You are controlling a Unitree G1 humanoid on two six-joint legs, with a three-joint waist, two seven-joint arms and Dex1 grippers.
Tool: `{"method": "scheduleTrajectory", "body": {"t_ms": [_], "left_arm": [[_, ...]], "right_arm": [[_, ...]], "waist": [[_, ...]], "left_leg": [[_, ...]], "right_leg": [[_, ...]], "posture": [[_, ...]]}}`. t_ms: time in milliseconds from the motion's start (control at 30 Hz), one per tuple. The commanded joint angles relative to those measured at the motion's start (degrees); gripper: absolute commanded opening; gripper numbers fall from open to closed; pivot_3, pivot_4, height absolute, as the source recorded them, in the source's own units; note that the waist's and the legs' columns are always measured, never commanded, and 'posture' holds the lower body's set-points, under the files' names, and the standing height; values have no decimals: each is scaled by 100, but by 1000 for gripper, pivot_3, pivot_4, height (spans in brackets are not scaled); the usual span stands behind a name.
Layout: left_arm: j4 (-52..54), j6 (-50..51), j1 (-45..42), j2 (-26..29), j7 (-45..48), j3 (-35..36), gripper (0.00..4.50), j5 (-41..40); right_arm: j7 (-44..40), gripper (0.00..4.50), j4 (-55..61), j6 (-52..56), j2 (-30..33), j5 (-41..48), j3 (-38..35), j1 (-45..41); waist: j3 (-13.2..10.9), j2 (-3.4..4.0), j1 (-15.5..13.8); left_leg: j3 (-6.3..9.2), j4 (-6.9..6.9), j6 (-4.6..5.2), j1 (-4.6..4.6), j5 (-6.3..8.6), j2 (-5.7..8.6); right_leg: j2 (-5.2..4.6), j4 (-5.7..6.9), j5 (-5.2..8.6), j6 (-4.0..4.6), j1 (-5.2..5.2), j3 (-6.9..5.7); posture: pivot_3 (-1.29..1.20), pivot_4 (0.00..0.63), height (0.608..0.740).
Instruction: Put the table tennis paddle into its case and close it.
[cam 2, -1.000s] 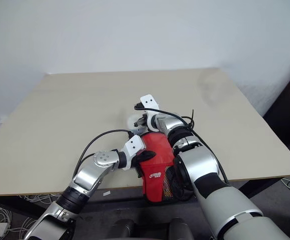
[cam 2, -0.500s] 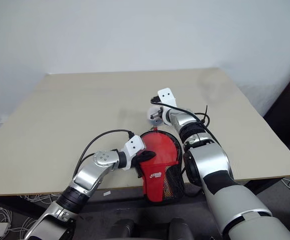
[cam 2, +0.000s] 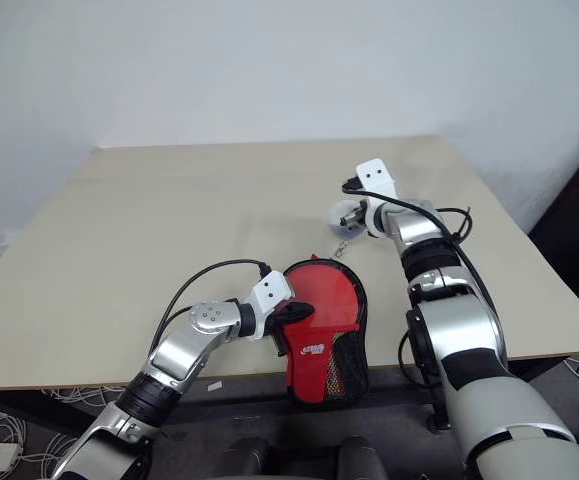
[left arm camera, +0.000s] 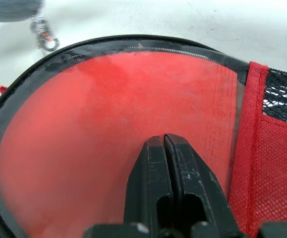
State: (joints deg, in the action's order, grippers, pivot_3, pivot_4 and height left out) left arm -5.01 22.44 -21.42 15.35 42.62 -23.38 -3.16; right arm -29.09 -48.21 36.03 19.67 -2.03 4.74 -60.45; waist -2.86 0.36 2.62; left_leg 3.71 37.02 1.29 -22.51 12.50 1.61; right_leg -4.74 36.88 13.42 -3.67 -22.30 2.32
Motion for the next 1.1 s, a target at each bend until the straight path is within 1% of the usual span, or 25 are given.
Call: {"method": "scheduleTrajectory", "body": {"t_ms": [33,233,333,433,600,667,933,1100], "left_arm": [[-334,196,52,24,91,-166,0,130],[-451,184,-10,-26,85,-117,0,138],[-480,184,-21,-44,78,-97,0,144],[-488,188,-20,-58,73,-90,0,142],[-486,196,-2,-74,78,-87,0,146],[-479,207,9,-77,79,-84,0,144],[-481,232,26,-74,84,-78,0,143],[-507,238,3,-80,102,-88,0,144]], "right_arm": [[-266,31,1433,460,515,-76,61,276],[-1048,31,3395,1384,1165,168,284,1288],[-1333,31,4112,1712,1486,313,331,1665],[-1530,31,4576,1902,1825,402,347,1977],[-1815,31,5069,2065,2351,591,285,2349],[-1976,31,5235,2087,2650,664,251,2534],[-2477,31,5640,1944,3482,1016,213,3066],[-2530,31,5584,1817,3650,1085,324,3193]], "waist": [[1,1,1],[3,3,-21],[3,2,-48],[3,2,-72],[3,-1,-141],[2,-2,-164],[1,-5,-181],[1,-7,-196]], "left_leg": [[0,1,1,0,0,1],[1,6,4,-1,-1,5],[-1,8,5,-1,0,5],[-4,9,5,-1,0,4],[-8,16,9,-3,3,3],[-7,17,9,-5,3,3],[-10,21,13,-6,6,2],[-11,24,13,-6,7,1]], "right_leg": [[-2,0,0,-1,0,-1],[-9,-3,2,-4,5,-5],[-9,-6,16,-26,6,-5],[-9,-8,18,-30,6,-4],[-10,-12,19,-32,7,-3],[-10,-14,19,-32,8,-4],[-12,-18,22,-35,9,-4],[-13,-19,24,-37,10,-5]], "posture": [[0,0,740],[0,0,740],[0,0,740],[0,0,740],[0,0,740],[0,0,740],[0,0,740],[0,0,740]]}}
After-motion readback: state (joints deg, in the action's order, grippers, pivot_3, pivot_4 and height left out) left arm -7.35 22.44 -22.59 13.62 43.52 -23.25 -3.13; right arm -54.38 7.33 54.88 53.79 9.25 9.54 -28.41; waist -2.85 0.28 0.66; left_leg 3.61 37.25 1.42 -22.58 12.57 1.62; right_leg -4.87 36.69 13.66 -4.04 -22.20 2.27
